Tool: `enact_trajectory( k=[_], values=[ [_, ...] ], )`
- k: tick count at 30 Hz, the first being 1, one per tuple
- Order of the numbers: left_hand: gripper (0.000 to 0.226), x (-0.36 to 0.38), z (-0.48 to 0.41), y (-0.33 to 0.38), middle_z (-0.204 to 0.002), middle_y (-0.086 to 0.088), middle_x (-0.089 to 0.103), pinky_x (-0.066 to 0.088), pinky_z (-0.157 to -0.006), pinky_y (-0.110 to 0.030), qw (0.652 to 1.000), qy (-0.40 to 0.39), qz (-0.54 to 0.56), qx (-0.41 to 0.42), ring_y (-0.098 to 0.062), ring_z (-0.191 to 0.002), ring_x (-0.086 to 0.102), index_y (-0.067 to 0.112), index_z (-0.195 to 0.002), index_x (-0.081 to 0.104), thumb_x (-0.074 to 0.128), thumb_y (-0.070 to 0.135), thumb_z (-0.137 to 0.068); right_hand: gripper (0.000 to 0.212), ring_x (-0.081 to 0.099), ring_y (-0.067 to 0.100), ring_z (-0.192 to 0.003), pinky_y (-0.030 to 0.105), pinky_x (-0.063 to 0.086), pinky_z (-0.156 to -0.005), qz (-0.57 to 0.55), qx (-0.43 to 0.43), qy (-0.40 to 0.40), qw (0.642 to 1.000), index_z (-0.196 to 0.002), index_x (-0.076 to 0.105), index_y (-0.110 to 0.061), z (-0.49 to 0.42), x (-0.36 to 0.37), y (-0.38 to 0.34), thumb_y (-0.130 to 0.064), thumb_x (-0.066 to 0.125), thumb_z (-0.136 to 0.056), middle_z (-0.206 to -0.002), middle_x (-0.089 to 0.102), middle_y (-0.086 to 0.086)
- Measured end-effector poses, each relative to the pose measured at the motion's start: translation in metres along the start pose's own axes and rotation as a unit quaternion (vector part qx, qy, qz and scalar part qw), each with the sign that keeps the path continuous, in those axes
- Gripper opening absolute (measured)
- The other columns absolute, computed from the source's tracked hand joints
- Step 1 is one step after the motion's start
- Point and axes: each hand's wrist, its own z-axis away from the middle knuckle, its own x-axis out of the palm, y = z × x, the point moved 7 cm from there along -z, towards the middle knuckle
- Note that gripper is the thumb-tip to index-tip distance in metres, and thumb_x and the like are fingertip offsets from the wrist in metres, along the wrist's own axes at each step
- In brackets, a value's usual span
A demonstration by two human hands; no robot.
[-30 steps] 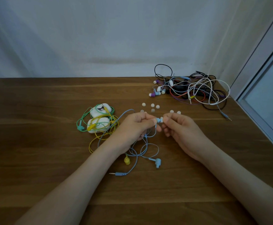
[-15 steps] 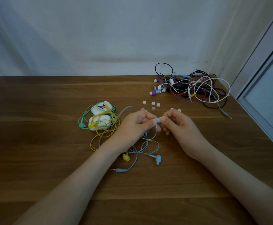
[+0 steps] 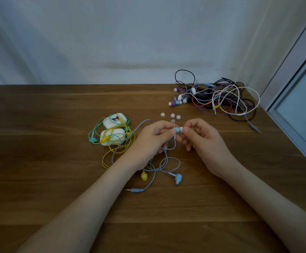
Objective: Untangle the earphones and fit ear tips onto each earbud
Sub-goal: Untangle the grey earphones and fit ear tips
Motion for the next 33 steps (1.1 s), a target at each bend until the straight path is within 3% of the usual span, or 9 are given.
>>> enact_trajectory(
  k=[5,14,26,29,33],
  values=[
    [0.020,0.0014,0.0007,0.0009,-0.078,0.006,0.071,0.037,-0.046,-0.015,1.000,-0.007,-0.008,0.000,-0.004,-0.056,0.049,0.016,-0.111,0.066,0.052,0.014,-0.097,0.013,0.058,0.008,-0.064,0.022,0.045,-0.056,0.027,0.024,0.005,0.999,-0.094,0.061,-0.010,-0.0010,-0.0009,0.0047,-0.009,0.049,-0.097,-0.074,0.068,0.003],
    [0.016,0.0035,0.0023,0.0007,-0.075,0.006,0.071,0.038,-0.048,-0.014,1.000,-0.016,0.013,-0.012,-0.001,-0.055,0.049,0.015,-0.103,0.066,0.051,0.012,-0.098,0.018,0.046,0.011,-0.060,0.023,0.039,-0.055,-0.011,0.080,-0.043,0.996,-0.086,0.062,-0.014,-0.0006,0.0013,0.0075,-0.014,0.048,-0.097,-0.070,0.056,0.002],
    [0.014,0.0002,0.0020,-0.0011,-0.066,0.010,0.067,0.040,-0.054,-0.015,0.999,0.020,-0.042,0.010,-0.002,-0.058,0.048,0.020,-0.098,0.068,0.055,0.015,-0.096,0.011,0.055,0.006,-0.061,0.021,0.044,-0.057,0.013,0.056,-0.028,0.998,-0.089,0.061,-0.011,0.0001,0.0031,0.0085,-0.011,0.052,-0.096,-0.071,0.066,0.001],
    [0.015,-0.0006,0.0023,-0.0010,-0.071,0.006,0.067,0.043,-0.058,-0.017,0.998,0.022,-0.061,0.016,-0.003,-0.061,0.051,0.021,-0.101,0.068,0.055,0.017,-0.096,0.007,0.056,0.006,-0.060,0.022,0.044,-0.057,0.018,0.045,-0.014,0.999,-0.090,0.060,-0.010,0.0006,0.0024,0.0073,-0.010,0.054,-0.095,-0.072,0.066,0.003],
    [0.018,-0.0010,0.0032,-0.0003,-0.086,-0.013,0.069,0.044,-0.062,-0.020,0.997,0.023,-0.068,0.022,-0.003,-0.066,0.053,0.020,-0.108,0.068,0.053,0.017,-0.097,0.004,0.057,0.009,-0.062,0.023,0.045,-0.056,0.020,0.034,-0.008,0.999,-0.088,0.059,-0.011,0.0011,0.0022,0.0053,-0.012,0.058,-0.092,-0.077,0.068,0.005]
  ],
)
